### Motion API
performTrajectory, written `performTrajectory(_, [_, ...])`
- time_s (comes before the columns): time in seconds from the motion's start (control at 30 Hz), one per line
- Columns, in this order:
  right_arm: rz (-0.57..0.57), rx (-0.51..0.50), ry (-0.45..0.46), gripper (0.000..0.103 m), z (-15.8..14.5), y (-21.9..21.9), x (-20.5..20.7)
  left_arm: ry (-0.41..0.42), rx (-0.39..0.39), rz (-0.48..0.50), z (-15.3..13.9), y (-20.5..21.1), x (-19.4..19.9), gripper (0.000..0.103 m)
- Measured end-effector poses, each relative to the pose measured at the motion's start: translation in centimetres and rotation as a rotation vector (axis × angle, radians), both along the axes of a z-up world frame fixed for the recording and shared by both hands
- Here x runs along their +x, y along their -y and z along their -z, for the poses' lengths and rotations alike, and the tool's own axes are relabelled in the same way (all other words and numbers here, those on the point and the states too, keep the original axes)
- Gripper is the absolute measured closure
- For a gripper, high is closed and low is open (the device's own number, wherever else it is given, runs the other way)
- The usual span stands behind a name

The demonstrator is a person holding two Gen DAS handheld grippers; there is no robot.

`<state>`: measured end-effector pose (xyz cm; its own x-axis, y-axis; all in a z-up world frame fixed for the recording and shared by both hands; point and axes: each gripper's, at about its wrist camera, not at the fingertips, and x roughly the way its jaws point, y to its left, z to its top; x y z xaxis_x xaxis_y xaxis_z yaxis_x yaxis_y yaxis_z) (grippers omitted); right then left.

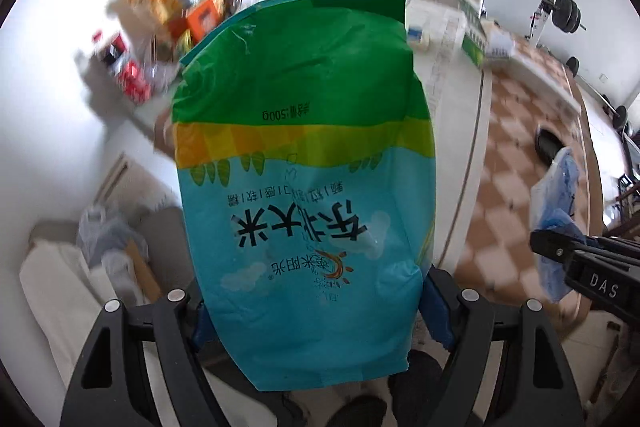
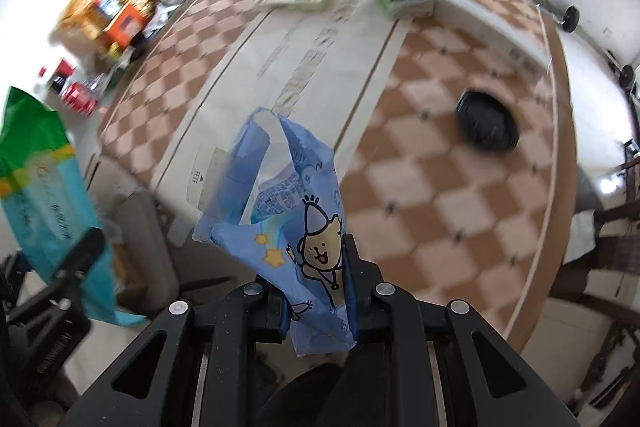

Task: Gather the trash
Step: 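Carry both bags over the bin and open both tools to drop them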

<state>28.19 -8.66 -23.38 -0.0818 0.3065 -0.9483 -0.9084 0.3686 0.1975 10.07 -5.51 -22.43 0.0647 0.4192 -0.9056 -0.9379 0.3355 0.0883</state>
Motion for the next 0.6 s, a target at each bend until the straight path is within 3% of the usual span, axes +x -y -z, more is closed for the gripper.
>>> performTrajectory(0.13, [-0.04,-0.048,-0.036,0.081,3.0,3.3,-4.3,-0.019,-0.092,-0.037,3.4,1.8,-2.7,0.024])
performTrajectory(0.3, [-0.073,-0.163,-0.089,0.081,9.8,6.4,-7.6,-0.038,-0.221,-0.083,9.6,3.2,-4.7,0.024])
performTrajectory(0.6, [-0.076,-0.328,-0.142,0.081,24.9,10.5,-10.0,-0.047,-0.435,-0.056,25.5,1.7,-3.6,0.024])
